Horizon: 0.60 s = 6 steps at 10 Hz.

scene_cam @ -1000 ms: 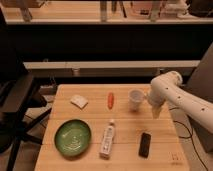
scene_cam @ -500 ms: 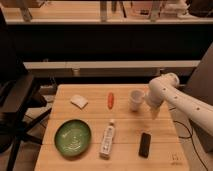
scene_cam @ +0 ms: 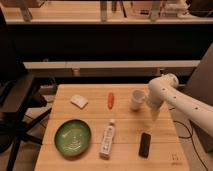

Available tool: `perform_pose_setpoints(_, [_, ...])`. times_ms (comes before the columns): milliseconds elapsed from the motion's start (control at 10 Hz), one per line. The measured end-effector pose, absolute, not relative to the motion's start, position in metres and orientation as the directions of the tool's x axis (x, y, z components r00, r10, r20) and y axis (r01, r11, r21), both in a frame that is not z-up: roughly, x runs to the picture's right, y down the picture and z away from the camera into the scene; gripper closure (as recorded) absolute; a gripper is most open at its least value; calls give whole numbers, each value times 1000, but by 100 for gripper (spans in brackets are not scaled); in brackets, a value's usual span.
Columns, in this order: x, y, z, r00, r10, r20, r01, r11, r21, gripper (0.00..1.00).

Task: Pick up the ceramic cup

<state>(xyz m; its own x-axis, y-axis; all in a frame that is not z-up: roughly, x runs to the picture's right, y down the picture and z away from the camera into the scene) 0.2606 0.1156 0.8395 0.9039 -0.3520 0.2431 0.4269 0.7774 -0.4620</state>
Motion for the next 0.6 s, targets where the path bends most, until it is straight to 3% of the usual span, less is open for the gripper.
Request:
perform_pose_setpoints(300, [261, 121, 839, 901, -351, 256, 433, 769, -471, 22])
perform_pose_setpoints(600, [263, 123, 836, 896, -356, 265, 443, 764, -470, 52])
